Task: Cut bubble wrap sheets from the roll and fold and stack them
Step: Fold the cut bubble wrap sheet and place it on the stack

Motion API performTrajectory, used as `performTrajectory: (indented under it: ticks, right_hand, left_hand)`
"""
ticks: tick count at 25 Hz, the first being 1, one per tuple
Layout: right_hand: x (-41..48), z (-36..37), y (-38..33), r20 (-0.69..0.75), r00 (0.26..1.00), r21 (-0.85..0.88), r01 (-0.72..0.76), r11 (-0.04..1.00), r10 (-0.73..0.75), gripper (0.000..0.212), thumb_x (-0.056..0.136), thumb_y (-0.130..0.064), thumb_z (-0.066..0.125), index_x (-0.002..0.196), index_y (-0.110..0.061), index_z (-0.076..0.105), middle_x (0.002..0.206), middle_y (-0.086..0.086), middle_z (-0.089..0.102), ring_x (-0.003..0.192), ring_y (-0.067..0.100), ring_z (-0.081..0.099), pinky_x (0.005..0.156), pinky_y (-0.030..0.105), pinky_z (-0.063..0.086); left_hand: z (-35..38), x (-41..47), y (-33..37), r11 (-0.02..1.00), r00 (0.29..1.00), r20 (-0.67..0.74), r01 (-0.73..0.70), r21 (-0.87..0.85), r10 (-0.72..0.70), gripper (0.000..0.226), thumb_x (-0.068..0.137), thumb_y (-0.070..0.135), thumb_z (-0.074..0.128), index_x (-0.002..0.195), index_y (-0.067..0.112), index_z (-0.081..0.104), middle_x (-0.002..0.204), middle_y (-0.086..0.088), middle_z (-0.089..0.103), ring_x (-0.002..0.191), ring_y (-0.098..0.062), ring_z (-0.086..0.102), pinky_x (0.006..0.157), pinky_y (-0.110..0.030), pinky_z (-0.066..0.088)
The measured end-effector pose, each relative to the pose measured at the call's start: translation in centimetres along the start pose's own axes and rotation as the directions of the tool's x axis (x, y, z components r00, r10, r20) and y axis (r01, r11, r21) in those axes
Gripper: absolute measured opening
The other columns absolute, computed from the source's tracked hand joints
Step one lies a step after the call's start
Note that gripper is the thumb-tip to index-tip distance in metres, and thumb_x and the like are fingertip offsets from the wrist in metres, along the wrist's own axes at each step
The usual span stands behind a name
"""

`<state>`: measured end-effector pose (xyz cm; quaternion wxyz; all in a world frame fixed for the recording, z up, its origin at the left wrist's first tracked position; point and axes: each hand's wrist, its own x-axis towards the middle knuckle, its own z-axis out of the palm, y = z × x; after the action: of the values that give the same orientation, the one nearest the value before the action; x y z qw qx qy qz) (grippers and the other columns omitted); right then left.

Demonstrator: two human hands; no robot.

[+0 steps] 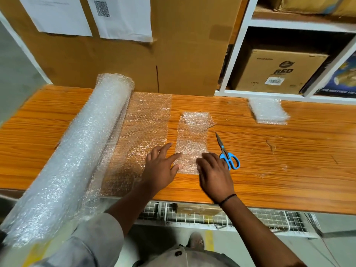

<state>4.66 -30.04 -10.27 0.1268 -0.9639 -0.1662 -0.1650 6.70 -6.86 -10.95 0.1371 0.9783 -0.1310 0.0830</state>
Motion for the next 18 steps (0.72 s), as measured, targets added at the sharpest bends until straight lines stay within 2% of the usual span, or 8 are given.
performTrajectory:
  ticks: [3, 5, 8, 11, 15, 18]
  right_hand:
    - [0.5, -0.8, 0.3, -0.064, 0.99, 0.049, -0.119, 0.992, 0.122, 0.025, 0.091, -0.011, 0.071, 0.116, -0.008, 0.069, 0.124, 0.012, 0.066, 0.122, 0.035, 0.056, 0.091, 0.051, 0.051]
    - [0.7, -1.1, -0.4, -0.062, 0.997, 0.078, -0.043, 0.996, 0.048, 0.029, 0.089, -0.012, 0.069, 0.118, -0.008, 0.069, 0.124, 0.01, 0.066, 0.124, 0.033, 0.056, 0.094, 0.048, 0.05]
    - [-0.2, -0.4, -0.9, 0.038, 0.995, 0.132, 0.083, 0.988, -0.089, 0.028, 0.092, -0.026, 0.067, 0.117, -0.014, 0.069, 0.126, 0.005, 0.066, 0.128, 0.028, 0.055, 0.096, 0.047, 0.048]
    - [-1.2, -0.1, -0.8, 0.09, 0.992, 0.185, 0.072, 0.98, -0.09, 0.037, 0.095, -0.041, 0.063, 0.123, -0.017, 0.068, 0.137, 0.004, 0.062, 0.134, 0.027, 0.051, 0.103, 0.046, 0.044]
    - [-1.4, -0.6, -0.7, 0.119, 0.99, 0.229, 0.048, 0.972, -0.077, 0.049, 0.096, -0.05, 0.061, 0.134, -0.02, 0.063, 0.144, 0.0, 0.058, 0.139, 0.024, 0.047, 0.111, 0.044, 0.04]
    - [-1.2, -1.0, -0.1, 0.135, 0.988, 0.225, 0.046, 0.973, -0.078, 0.055, 0.095, -0.053, 0.062, 0.139, -0.02, 0.06, 0.147, 0.0, 0.055, 0.141, 0.023, 0.045, 0.114, 0.043, 0.038]
  left_hand:
    - [0.1, 0.2, 0.0, 1.0, 1.0, 0.017, 0.005, -0.027, -0.005, 0.044, 0.098, 0.047, 0.058, 0.142, 0.042, 0.056, 0.165, -0.003, 0.032, 0.141, -0.035, 0.031, 0.103, -0.053, 0.034]
    - [0.1, 0.1, 0.2, 0.999, 1.0, -0.018, -0.019, -0.045, 0.018, 0.045, 0.097, 0.043, 0.062, 0.141, 0.038, 0.057, 0.163, 0.0, 0.035, 0.14, -0.034, 0.033, 0.103, -0.054, 0.036]
    - [-0.2, -0.3, -0.1, 0.981, 0.983, -0.103, -0.16, -0.11, 0.149, 0.041, 0.096, 0.051, 0.06, 0.134, 0.035, 0.063, 0.154, 0.006, 0.046, 0.136, -0.029, 0.042, 0.102, -0.051, 0.04]
    - [-0.6, -0.7, -0.6, 0.948, 0.954, -0.107, -0.291, -0.132, 0.278, 0.043, 0.094, 0.059, 0.059, 0.126, 0.032, 0.067, 0.15, 0.005, 0.051, 0.139, -0.027, 0.043, 0.109, -0.047, 0.035]
    - [-0.9, 0.1, -1.3, 0.92, 0.926, -0.097, -0.374, -0.113, 0.364, 0.027, 0.096, 0.05, 0.063, 0.111, 0.029, 0.072, 0.14, 0.006, 0.06, 0.138, -0.024, 0.046, 0.112, -0.046, 0.037]
    - [-1.4, 0.5, -0.8, 0.903, 0.92, -0.107, -0.39, -0.183, 0.376, 0.022, 0.101, 0.041, 0.058, 0.105, 0.025, 0.073, 0.124, 0.009, 0.069, 0.129, -0.018, 0.054, 0.105, -0.045, 0.044]
